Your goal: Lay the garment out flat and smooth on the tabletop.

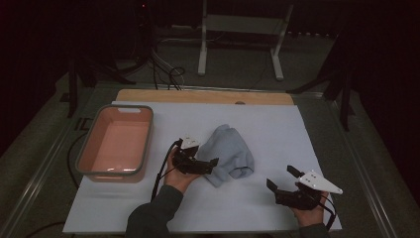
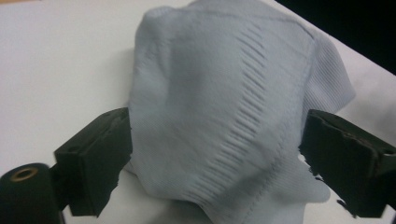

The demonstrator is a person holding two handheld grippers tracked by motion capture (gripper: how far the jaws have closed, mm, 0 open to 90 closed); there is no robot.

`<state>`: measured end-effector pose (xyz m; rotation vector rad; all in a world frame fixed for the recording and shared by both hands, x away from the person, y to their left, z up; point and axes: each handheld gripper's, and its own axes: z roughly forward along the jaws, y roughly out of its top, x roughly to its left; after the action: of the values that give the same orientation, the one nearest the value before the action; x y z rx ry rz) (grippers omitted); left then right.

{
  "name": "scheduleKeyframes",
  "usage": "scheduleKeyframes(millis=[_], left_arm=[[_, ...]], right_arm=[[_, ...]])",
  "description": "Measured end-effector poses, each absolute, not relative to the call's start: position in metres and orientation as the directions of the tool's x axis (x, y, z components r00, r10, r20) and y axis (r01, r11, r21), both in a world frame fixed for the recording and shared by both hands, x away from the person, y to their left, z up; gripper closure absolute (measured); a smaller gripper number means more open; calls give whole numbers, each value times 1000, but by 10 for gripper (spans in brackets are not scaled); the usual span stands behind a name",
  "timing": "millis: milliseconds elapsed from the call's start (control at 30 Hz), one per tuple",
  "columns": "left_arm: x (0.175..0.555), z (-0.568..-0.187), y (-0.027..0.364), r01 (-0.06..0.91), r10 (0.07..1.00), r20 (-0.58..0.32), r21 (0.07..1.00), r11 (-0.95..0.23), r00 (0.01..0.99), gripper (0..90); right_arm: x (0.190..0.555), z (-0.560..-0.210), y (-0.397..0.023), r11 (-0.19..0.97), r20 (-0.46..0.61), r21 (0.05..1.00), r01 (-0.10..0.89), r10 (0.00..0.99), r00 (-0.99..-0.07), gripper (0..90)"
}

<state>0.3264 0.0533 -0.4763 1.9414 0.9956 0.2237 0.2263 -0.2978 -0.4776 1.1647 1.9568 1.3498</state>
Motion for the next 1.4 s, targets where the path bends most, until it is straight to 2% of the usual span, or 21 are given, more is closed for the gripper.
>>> scheduleKeyframes(millis=[233, 333, 467, 533, 600, 700, 900, 1033, 1400], left_arm=[[319, -486, 47, 562, 698, -228, 773, -294, 679, 152], [317, -492, 41, 564, 694, -211, 758, -328, 688, 116], [316, -500, 32, 585, 697, -201, 722, -370, 688, 9], [316, -502, 29, 568, 685, -170, 713, -411, 709, 20], [314, -502, 27, 559, 705, -127, 712, -426, 698, 120], [316, -499, 29, 561, 709, -119, 707, -431, 695, 413], [316, -487, 36, 538, 702, -136, 746, -392, 699, 666], [317, -478, 43, 533, 701, -160, 769, -353, 695, 736], [328, -459, 57, 542, 706, -221, 797, -267, 673, 787]], right_arm=[[227, -478, -298, 147, 72, 917, 371, 853, -517, 85], [227, -478, -298, 149, 70, 917, 371, 854, -516, 85], [227, -478, -298, 148, 71, 917, 370, 853, -517, 86], [226, -478, -298, 147, 72, 917, 371, 854, -516, 85], [227, -478, -298, 148, 71, 917, 371, 854, -516, 86], [226, -478, -298, 146, 72, 917, 371, 854, -515, 85], [227, -478, -297, 151, 69, 916, 371, 853, -518, 85], [227, -478, -295, 155, 69, 915, 374, 851, -520, 86], [234, -481, -290, 139, 89, 904, 403, 862, -499, 85]])
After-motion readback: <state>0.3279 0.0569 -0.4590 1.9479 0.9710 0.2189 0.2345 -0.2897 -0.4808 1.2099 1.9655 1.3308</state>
